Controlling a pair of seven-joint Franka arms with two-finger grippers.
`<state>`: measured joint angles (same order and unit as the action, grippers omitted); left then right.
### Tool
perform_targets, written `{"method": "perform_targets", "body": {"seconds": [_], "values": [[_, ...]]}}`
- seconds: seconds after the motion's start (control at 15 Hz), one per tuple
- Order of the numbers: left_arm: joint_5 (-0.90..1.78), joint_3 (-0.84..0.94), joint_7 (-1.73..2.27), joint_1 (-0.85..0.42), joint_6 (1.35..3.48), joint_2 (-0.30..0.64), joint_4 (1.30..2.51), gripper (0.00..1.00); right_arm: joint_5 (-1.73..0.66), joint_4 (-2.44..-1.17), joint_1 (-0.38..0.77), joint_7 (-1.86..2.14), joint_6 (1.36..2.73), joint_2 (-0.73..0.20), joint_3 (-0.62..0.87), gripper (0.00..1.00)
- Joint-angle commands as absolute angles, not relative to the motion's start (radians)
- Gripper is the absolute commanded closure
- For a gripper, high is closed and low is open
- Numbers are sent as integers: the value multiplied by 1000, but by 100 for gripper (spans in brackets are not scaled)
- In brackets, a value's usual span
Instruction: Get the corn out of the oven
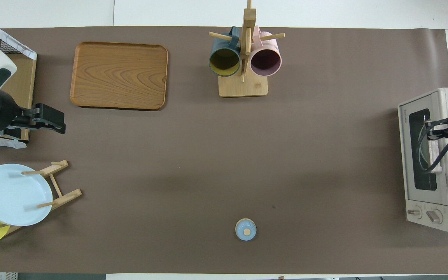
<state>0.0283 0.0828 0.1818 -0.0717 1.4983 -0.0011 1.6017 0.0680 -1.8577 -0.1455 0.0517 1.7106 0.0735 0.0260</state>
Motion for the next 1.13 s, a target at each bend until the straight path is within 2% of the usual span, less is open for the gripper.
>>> {"method": "perform_targets", "body": {"seconds": [0.0,0.6,1.06], "values": [[14,80,176,-80,1516,-14,1609,0,86,-1901,-187,11,1743,80,37,100],[23,81,176,-95,1537,-21,1626,0,86,-1991,-232,35,1881,68,37,100],[25,83,175,-101,1546,-23,1632,0,87,-2032,-252,141,1927,55,35,100]]}}
